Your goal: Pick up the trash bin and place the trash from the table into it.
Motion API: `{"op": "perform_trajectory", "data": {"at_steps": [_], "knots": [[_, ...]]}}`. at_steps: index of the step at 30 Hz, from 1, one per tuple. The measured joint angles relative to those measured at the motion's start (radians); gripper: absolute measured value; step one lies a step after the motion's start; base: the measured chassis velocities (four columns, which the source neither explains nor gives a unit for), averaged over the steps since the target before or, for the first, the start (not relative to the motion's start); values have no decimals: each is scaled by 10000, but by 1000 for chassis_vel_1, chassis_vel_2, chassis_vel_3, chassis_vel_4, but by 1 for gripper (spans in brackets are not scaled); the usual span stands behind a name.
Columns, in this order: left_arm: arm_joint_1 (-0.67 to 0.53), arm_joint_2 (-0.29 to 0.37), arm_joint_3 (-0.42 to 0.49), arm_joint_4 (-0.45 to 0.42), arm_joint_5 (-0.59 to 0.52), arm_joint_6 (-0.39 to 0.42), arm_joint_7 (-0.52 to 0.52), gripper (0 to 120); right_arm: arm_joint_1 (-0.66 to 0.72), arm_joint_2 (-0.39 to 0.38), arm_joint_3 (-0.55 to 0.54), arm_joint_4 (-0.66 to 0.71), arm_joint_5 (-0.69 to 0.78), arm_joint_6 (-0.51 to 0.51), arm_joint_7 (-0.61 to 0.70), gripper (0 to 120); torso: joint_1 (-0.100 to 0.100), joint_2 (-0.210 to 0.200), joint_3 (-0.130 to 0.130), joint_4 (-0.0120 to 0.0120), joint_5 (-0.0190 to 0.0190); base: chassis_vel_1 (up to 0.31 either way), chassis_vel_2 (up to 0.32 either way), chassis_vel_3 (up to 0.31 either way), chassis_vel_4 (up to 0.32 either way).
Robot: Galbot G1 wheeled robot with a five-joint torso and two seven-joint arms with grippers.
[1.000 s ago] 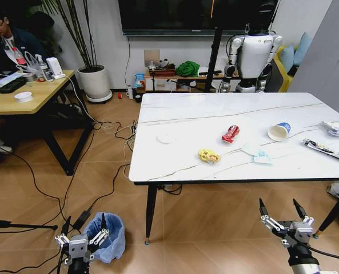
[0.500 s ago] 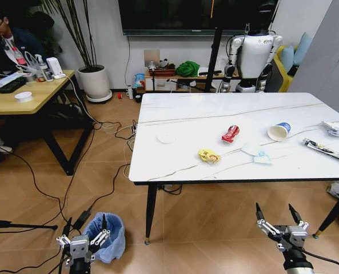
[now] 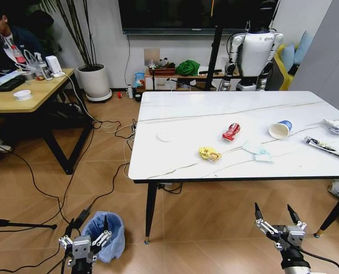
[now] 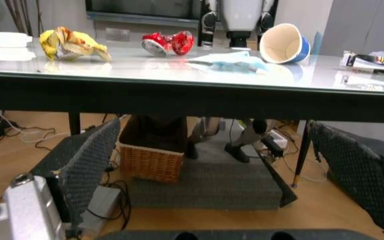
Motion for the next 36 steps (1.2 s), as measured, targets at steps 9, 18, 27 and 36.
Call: {"op": "perform_trajectory", "data": {"at_steps": [9, 18, 27, 36], "knots": [[84, -17, 44, 91, 108, -6, 17, 100, 53, 97, -17, -147, -17, 95, -25, 100, -209, -468, -260, 0, 0, 0, 0, 0, 0], [134, -24, -85, 224, -29, -28, 35, 100, 73, 341, -108, -704, -363, 530, -213, 100, -420, -924, -504, 0, 1, 0, 0, 0, 0], [147, -79, -163, 340, -85, -35, 51, 100, -7, 547, -182, -1052, -734, 1016, -473, 100, -582, -1304, -722, 0, 0, 0, 0, 0, 0], [157, -179, -178, 487, -71, -65, 65, 100, 76, 808, -140, -1086, -1000, 1150, -744, 100, -787, -1774, -986, 0, 0, 0, 0, 0, 0]]}}
